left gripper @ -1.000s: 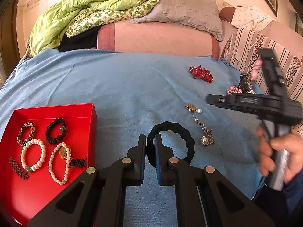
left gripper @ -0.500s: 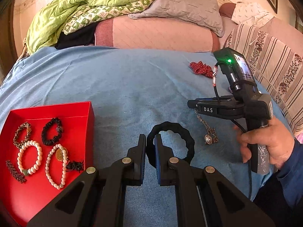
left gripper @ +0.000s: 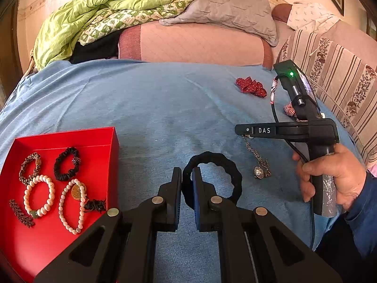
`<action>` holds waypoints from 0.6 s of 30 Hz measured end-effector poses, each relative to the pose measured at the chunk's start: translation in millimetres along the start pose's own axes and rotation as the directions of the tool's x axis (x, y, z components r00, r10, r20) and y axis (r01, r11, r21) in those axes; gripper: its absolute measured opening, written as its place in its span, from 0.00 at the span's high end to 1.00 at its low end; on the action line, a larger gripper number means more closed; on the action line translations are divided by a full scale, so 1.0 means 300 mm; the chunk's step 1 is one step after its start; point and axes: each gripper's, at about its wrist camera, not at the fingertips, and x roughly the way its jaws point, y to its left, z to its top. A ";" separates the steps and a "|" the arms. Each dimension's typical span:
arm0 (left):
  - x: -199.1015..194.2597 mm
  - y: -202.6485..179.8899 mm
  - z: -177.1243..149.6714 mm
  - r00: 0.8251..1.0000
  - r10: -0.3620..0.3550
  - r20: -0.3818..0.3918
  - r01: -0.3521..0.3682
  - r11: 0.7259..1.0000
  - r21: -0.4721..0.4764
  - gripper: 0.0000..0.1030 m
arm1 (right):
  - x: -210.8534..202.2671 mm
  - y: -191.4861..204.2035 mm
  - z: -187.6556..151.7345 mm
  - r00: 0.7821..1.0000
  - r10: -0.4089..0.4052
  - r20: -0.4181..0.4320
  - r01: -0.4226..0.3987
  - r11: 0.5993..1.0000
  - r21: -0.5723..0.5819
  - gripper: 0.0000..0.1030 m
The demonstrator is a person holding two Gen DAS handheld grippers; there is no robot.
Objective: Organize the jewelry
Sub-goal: 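Grasp the black hair tie with the left tool while the right tool grasps the gold pendant chain, then carry the hair tie with the left tool while the right tool carries the gold pendant to the tray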
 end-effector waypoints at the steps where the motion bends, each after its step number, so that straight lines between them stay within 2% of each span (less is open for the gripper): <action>1: -0.002 0.000 0.000 1.000 0.001 0.002 -0.001 1.000 -0.001 0.92 | -0.003 -0.006 0.002 1.000 0.009 0.003 -0.009 1.000 0.012 0.85; 4: -0.008 0.004 0.003 1.000 0.000 0.008 0.000 1.000 -0.008 0.92 | -0.029 -0.043 0.014 0.994 0.097 0.042 -0.101 0.990 0.100 0.92; 6: -0.010 0.003 0.002 1.000 -0.001 0.009 0.001 1.000 -0.009 0.92 | -0.042 -0.060 0.017 0.990 0.127 0.057 -0.133 0.983 0.127 0.92; 11: -0.010 0.001 0.001 1.000 -0.007 0.009 0.007 1.000 -0.005 0.92 | -0.057 -0.074 0.012 0.987 0.142 0.079 -0.152 0.979 0.139 0.92; 18: -0.018 0.010 0.001 1.000 -0.010 0.015 0.011 1.000 -0.011 0.92 | -0.178 -0.068 0.008 0.942 0.256 0.218 -0.288 0.949 0.130 0.92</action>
